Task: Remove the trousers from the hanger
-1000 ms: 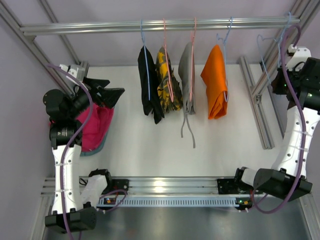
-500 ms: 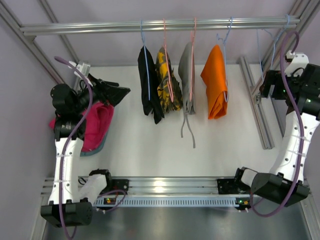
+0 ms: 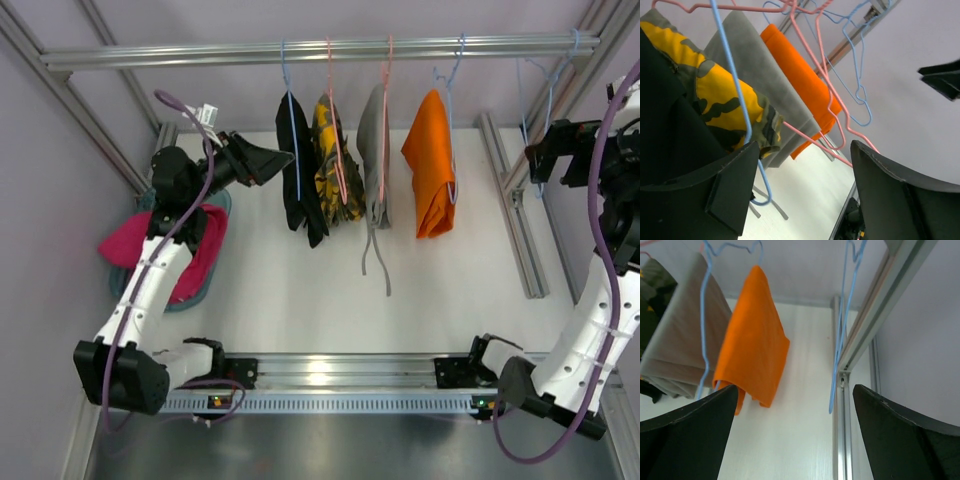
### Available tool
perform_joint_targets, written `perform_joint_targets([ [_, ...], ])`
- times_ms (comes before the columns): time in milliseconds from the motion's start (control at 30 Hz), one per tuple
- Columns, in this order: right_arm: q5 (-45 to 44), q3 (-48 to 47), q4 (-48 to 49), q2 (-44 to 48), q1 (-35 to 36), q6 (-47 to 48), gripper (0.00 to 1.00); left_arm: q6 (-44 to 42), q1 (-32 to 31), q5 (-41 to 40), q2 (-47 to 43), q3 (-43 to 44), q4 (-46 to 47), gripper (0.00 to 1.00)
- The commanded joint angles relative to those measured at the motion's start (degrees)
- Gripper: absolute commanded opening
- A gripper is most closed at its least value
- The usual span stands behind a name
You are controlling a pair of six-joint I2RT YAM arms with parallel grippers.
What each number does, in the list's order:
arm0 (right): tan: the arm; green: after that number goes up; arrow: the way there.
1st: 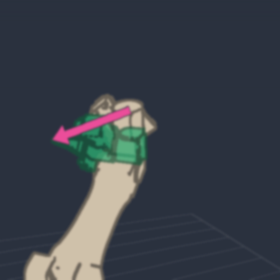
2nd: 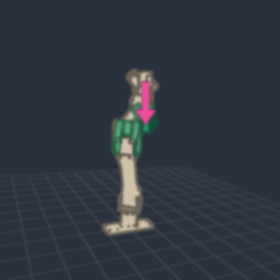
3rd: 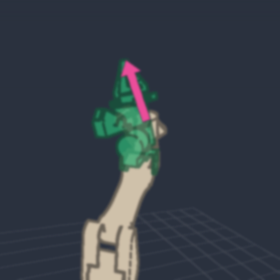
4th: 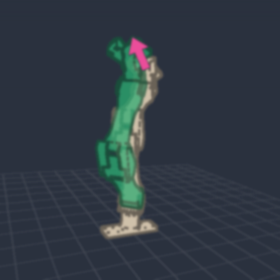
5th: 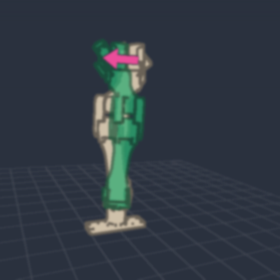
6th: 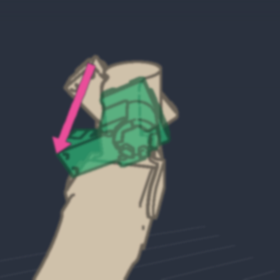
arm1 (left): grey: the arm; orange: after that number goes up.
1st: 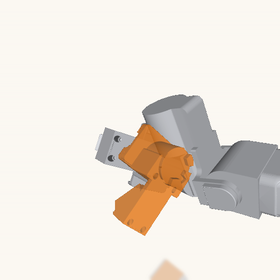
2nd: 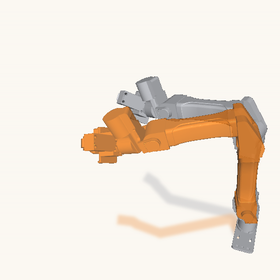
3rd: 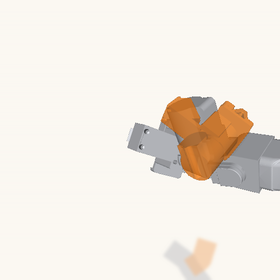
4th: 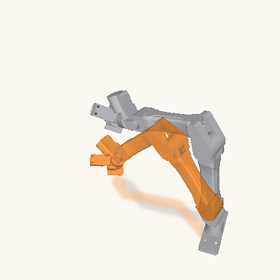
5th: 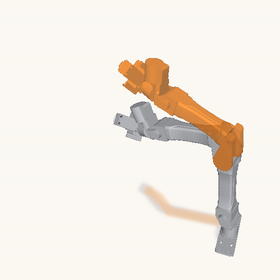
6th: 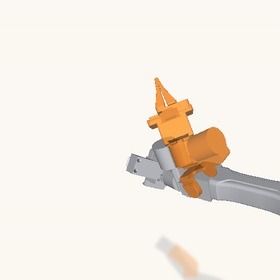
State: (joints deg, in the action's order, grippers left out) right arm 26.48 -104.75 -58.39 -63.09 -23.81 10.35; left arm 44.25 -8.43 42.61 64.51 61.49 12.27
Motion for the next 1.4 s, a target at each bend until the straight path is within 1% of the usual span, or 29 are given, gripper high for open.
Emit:
perform_joint_targets([
  [0, 7.34, -6.07, -3.48, -0.89, -0.80, -2.52, 0.99, 1.55, -0.98, -4.72, 2.98, 1.17, 6.89, 0.78],
  [33, 10.23, -7.56, -3.83, -1.24, -0.80, -2.87, 0.99, 1.45, -1.15, -4.82, 4.99, 1.78, 7.67, 0.77],
  [100, 13.23, -8.54, -4.36, -1.60, -0.80, -4.10, 0.99, 1.37, -1.33, -4.29, 7.02, 2.92, 7.77, 0.73],
  [233, 19.12, -7.66, -2.88, -1.42, -0.80, -6.83, 0.99, 2.68, -2.29, -3.15, 12.73, 6.17, 8.90, 0.67],
  [267, 19.83, -7.31, -2.35, -1.33, -0.80, -7.79, 0.99, 3.29, -2.38, -2.63, 13.70, 6.53, 10.39, 0.66],
  [500, 20.72, -6.08, -1.11, -1.68, -0.80, -8.59, 0.99, 5.40, -4.58, -1.21, 18.10, 6.97, 15.22, 0.57],
  [533, 20.80, -5.91, -1.11, -1.51, -0.80, -8.68, 0.99, 6.45, -4.76, -1.04, 18.63, 6.97, 15.85, 0.55],
  [567, 20.81, -5.73, -1.02, -1.42, -0.80, -8.42, 0.99, 7.07, -4.84, -0.95, 18.98, 6.89, 16.64, 0.50],
  [700, 20.80, -4.77, -0.85, -0.98, -0.80, -8.06, 0.99, 11.29, -4.85, -0.25, 21.18, 6.88, 21.20, 0.41],
  [733, 20.81, -4.59, -0.76, -0.90, -0.80, -8.06, 1.00, 12.95, -4.93, -0.07, 21.53, 6.88, 22.95, 0.38],
  [767, 20.89, -4.50, -0.76, -0.81, -0.80, -8.15, 0.99, 14.10, -4.93, 0.63, 21.80, 6.80, 24.28, 0.31],
  [833, 21.51, -4.24, -0.50, -0.72, -0.80, -8.59, 1.00, 17.17, -4.93, 1.24, 21.89, 6.36, 27.44, 0.21],
  [867, 21.77, -4.06, -0.32, -0.72, -0.80, -8.68, 0.99, 17.97, -4.93, 1.25, 21.89, 6.36, 27.80, 0.15],
  [900, 22.03, -3.54, -0.06, -0.63, -0.80, -9.03, 0.99, 18.59, -4.93, 0.99, 21.62, 6.44, 28.15, 0.04],
  [933, 22.47, -3.10, 0.73, -0.37, -0.80, -9.64, 0.99, 19.55, -4.93, 0.64, 21.01, 6.36, 28.51, 0.00],
  [1133, 25.55, -0.81, 2.23, 0.07, -0.80, -12.10, 0.99, 22.11, -4.76, -0.77, 18.11, 9.25, 30.09, 0.00],
  [1367, 25.90, 1.65, 2.23, 1.57, -0.80, -10.88, 0.99, 22.02, -4.67, -1.92, 16.61, 14.53, 30.00, 0.00],
])
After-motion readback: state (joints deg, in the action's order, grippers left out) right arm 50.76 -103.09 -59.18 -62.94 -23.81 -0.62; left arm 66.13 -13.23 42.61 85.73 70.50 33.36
